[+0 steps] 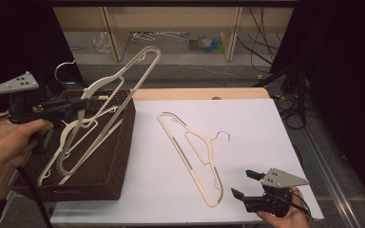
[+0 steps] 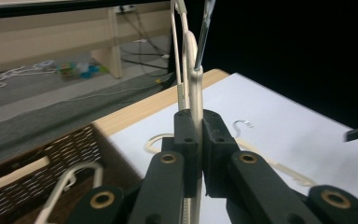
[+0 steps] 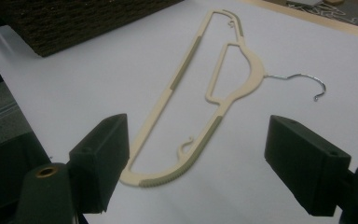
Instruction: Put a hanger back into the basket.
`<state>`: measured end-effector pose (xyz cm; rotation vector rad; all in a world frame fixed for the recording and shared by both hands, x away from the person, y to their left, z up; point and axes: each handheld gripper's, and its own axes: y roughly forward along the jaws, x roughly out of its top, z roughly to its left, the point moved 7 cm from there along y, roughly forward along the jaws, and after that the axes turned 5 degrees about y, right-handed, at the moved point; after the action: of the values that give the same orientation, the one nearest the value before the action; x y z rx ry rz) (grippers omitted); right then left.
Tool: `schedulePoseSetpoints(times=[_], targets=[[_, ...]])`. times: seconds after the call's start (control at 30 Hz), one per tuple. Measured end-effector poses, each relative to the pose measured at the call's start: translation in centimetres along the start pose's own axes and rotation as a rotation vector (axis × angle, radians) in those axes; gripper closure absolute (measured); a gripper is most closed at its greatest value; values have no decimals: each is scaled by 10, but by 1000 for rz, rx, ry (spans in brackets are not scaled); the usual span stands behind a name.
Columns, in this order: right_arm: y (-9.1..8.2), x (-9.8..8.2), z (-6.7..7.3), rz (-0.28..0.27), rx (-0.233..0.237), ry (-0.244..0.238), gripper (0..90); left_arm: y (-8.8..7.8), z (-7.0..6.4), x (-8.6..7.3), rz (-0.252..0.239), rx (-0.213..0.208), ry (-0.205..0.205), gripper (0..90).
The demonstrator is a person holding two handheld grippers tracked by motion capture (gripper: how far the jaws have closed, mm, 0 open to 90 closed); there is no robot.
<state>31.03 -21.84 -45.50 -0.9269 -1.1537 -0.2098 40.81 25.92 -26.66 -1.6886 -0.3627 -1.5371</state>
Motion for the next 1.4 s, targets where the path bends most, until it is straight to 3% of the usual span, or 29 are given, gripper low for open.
schedulePoseSetpoints(times=[0.17,0.37,0.5,0.57,0.73,0.77,0.87,1.13,1.17,1.2,1.3,1.33,1.37,1.4], targets=[[0,-1,1,10,4,8,231,0,23,-28,37,35,-33,857],[0,0,-1,3,-3,9,227,-7,53,-61,60,99,-101,857],[0,0,-1,2,-3,9,226,-11,65,-75,66,114,-96,857],[0,0,-1,3,-3,9,225,-12,67,-81,80,122,-103,857],[0,0,-1,6,-5,9,225,-11,70,-92,122,112,-59,857],[0,0,-1,5,-3,11,225,-9,70,-95,126,110,-78,857],[0,0,0,6,1,8,225,-6,71,-104,163,114,-68,857],[1,-1,1,14,11,4,223,3,75,-126,188,106,-81,856],[1,-1,1,14,11,4,223,4,78,-128,202,97,-42,856],[1,-1,1,15,10,-1,223,7,79,-133,209,101,-63,856],[1,-1,1,12,12,0,222,12,81,-139,208,97,-70,856],[1,-1,1,12,10,2,222,13,79,-141,215,100,-98,856],[1,-1,1,12,10,2,222,14,81,-142,219,94,-68,856],[1,-1,1,12,10,3,222,15,78,-144,230,93,-109,856]])
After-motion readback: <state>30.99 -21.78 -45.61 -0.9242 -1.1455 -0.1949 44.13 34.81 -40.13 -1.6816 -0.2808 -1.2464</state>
